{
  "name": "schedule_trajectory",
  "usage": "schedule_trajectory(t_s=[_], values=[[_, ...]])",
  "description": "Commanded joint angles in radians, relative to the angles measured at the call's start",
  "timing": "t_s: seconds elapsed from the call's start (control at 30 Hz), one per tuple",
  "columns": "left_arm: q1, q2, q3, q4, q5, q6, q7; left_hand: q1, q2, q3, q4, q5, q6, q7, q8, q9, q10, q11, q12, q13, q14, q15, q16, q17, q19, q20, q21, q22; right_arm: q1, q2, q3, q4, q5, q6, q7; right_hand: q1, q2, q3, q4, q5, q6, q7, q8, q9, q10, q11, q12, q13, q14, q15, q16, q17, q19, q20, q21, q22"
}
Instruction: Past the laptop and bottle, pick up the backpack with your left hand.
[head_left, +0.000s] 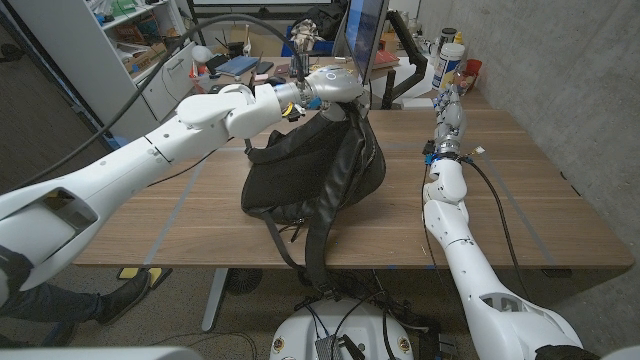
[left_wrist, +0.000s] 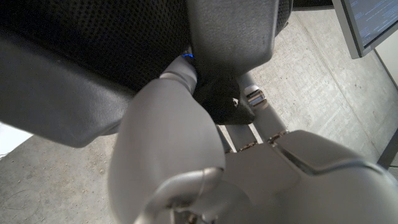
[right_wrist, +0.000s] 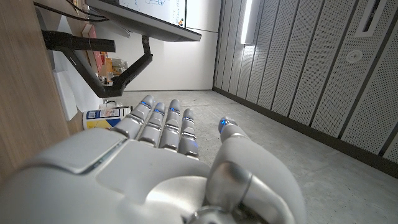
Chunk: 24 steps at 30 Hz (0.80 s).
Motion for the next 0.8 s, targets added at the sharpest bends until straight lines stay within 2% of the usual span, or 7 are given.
schedule_trajectory(t_s=[0.03,0.37,0.8], values=[[0.010,0.000,-0.039,-0.029,-0.001,0.034,0.032,-0.014,0.000,0.029,0.023,0.010,0.024,0.011,0.003,0.016,0.012,0.000,-0.002,0.002,0.068,-0.102,0.000,0.016,-0.004,-0.002,0.002,0.005,-0.011,0.004,-0.001,-0.014,-0.002,0.006,-0.003,0.012,-0.004,0.005,-0.001,0.006,0.008,0.003,0.005,0.002,0.010,-0.001,0.005,0.003,0.010,0.001,0.003,0.001,0.004,-0.009,0.001,0.004],[0.020,-0.006,-0.050,-0.050,0.014,0.073,0.042,-0.019,-0.003,0.035,0.023,0.010,0.027,0.005,0.004,0.013,0.018,0.000,-0.011,0.005,0.070,-0.102,-0.007,0.019,-0.005,-0.002,0.001,0.005,-0.023,0.007,0.003,-0.020,-0.007,0.011,-0.016,0.011,-0.004,0.005,0.000,0.006,0.011,0.002,0.005,0.002,0.010,-0.003,0.004,0.003,0.012,0.004,0.003,0.002,0.004,-0.008,0.000,0.004],[0.049,-0.014,-0.104,-0.111,-0.010,0.152,0.059,-0.023,-0.006,0.042,0.022,0.009,0.028,-0.001,0.007,0.012,0.025,0.000,-0.020,0.008,0.066,-0.103,-0.016,0.023,-0.011,-0.006,-0.001,0.005,-0.051,0.003,0.011,-0.064,-0.016,0.001,-0.034,0.010,-0.002,0.006,0.000,0.006,0.017,0.001,0.006,0.002,0.016,-0.003,0.005,0.003,0.016,0.003,0.003,0.002,0.005,-0.007,0.000,0.004]])
